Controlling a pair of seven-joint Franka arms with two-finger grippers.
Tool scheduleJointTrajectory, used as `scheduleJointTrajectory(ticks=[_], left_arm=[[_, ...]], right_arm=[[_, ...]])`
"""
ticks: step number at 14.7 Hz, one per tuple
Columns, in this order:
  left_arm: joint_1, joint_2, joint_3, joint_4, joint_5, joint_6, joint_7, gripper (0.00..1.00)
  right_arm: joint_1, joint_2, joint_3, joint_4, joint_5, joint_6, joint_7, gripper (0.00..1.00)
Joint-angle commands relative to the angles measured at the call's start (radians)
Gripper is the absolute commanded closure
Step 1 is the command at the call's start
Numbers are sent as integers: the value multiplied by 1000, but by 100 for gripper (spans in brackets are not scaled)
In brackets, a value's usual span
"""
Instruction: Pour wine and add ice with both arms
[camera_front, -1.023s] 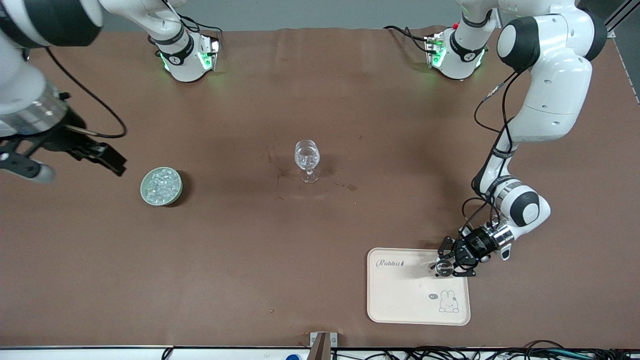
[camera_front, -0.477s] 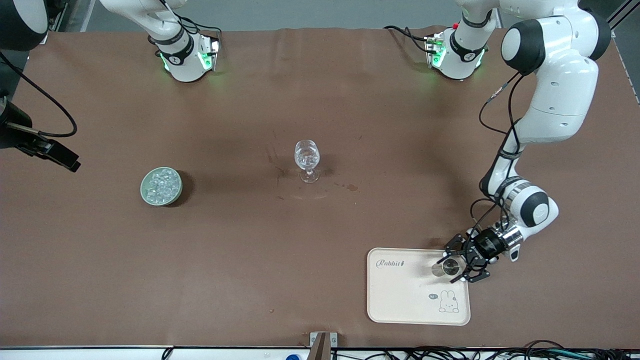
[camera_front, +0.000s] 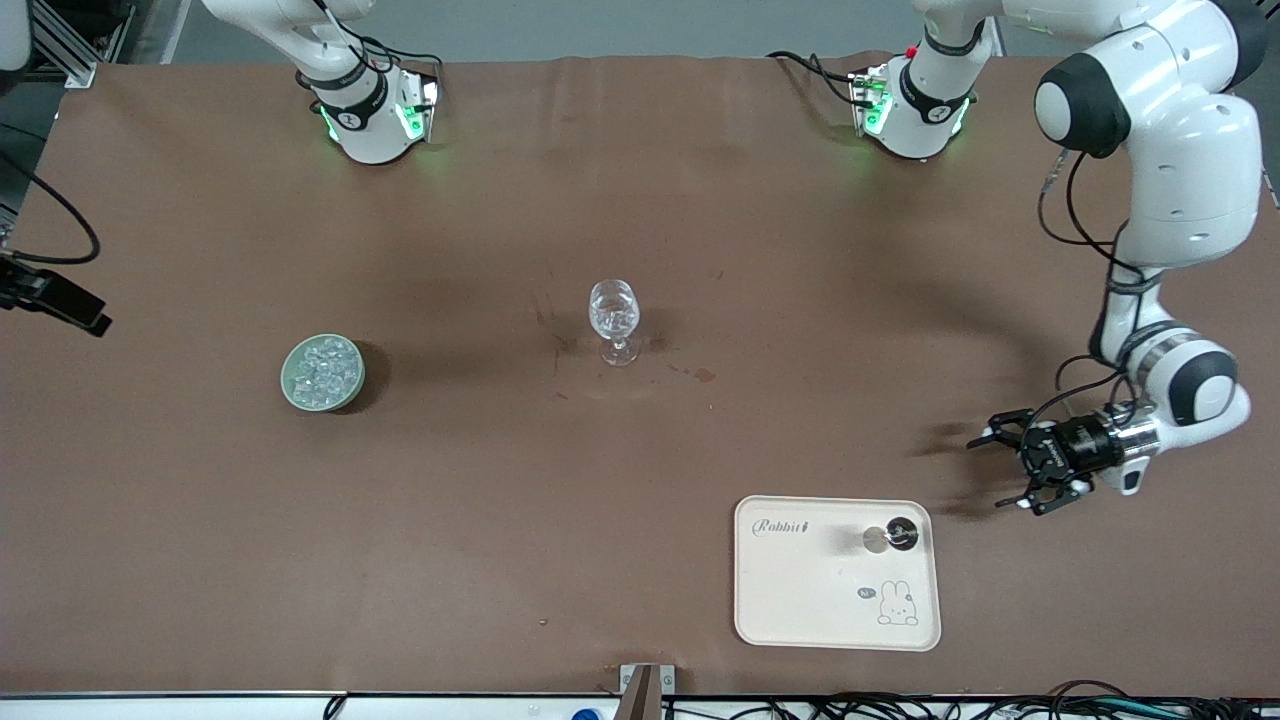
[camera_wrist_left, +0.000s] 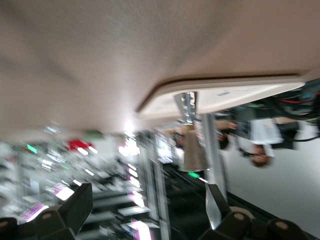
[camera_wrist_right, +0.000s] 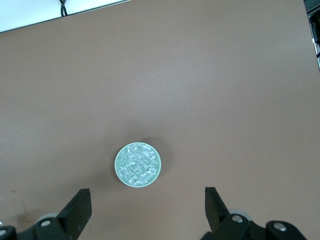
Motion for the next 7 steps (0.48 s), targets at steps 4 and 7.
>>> scheduleJointTrajectory(ticks=[4, 7], left_arm=[[-48, -103, 18, 232, 386, 6, 9, 0], [-50, -165, 23, 305, 414, 64, 9, 0]], right_arm=[[-47, -37, 10, -9, 10, -30, -104, 0], [-100, -60, 18, -17, 80, -44, -110, 0]])
